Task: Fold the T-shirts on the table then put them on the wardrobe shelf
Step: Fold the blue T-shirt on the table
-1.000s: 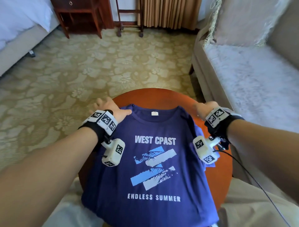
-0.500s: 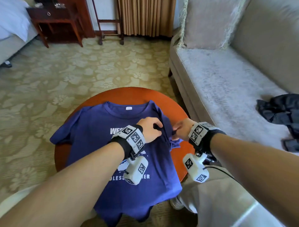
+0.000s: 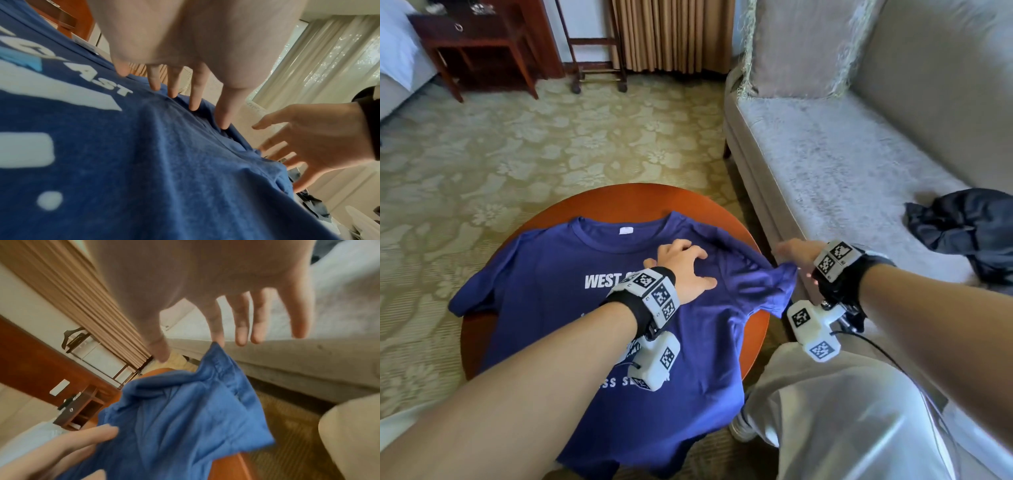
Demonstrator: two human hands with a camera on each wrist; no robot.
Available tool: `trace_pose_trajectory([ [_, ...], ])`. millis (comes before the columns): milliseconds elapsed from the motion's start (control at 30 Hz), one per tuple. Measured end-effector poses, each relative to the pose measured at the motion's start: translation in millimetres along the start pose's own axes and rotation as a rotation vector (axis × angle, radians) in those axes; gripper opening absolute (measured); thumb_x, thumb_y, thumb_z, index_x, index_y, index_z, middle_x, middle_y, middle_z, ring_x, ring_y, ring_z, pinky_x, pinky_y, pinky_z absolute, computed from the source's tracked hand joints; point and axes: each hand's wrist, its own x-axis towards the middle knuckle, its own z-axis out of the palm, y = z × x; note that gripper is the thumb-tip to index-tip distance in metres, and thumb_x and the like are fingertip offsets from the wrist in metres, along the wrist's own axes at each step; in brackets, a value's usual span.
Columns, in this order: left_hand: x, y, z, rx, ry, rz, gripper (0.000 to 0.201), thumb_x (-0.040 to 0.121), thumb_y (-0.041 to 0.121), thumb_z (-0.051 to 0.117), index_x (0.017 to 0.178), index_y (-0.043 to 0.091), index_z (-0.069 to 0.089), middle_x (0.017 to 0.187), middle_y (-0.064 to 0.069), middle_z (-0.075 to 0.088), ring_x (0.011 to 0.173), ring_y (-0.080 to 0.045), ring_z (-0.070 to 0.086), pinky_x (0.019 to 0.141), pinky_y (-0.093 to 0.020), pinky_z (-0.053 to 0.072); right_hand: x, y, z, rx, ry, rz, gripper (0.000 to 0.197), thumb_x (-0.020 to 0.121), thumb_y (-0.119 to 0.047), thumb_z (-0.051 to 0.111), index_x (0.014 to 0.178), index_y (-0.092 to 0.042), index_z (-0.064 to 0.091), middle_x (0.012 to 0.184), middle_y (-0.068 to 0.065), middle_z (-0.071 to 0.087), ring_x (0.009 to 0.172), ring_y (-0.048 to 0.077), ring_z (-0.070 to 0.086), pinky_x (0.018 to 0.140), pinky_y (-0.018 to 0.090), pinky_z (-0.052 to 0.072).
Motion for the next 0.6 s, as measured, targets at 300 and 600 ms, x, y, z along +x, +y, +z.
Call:
trace_pose_trajectory([
  [300,11.5,24.7,9.1,0.131,-0.139,0.064,0.09,0.073,0.043,0.076,0.148,0.043,0.026,0.162,0.016,0.005,0.147,-0.019,0.005,0.112,-0.051,0.018,14.7,23.8,39.9,0.328,-0.102,0.192,0.023,0.084,-0.029,0.063,0.085,-0.009,0.051,0.071,0.008,0.043,0.05,0.019,0.044,0.043,0.018,0.032],
  [600,18.9,37.1,10.6,0.237,-0.168,0.017,0.102,0.06,0.038,0.071,0.149,0.045,0.021,0.162,0.014,0.0,0.139,-0.026,0.01,0.106,-0.048,0.019,11.8,32.0,34.2,0.437,0.01,0.199,0.019,0.081,0.002,0.066,0.071,-0.003,0.051,0.034,0.005,0.044,0.022,0.016,0.042,0.028,0.015,0.034],
])
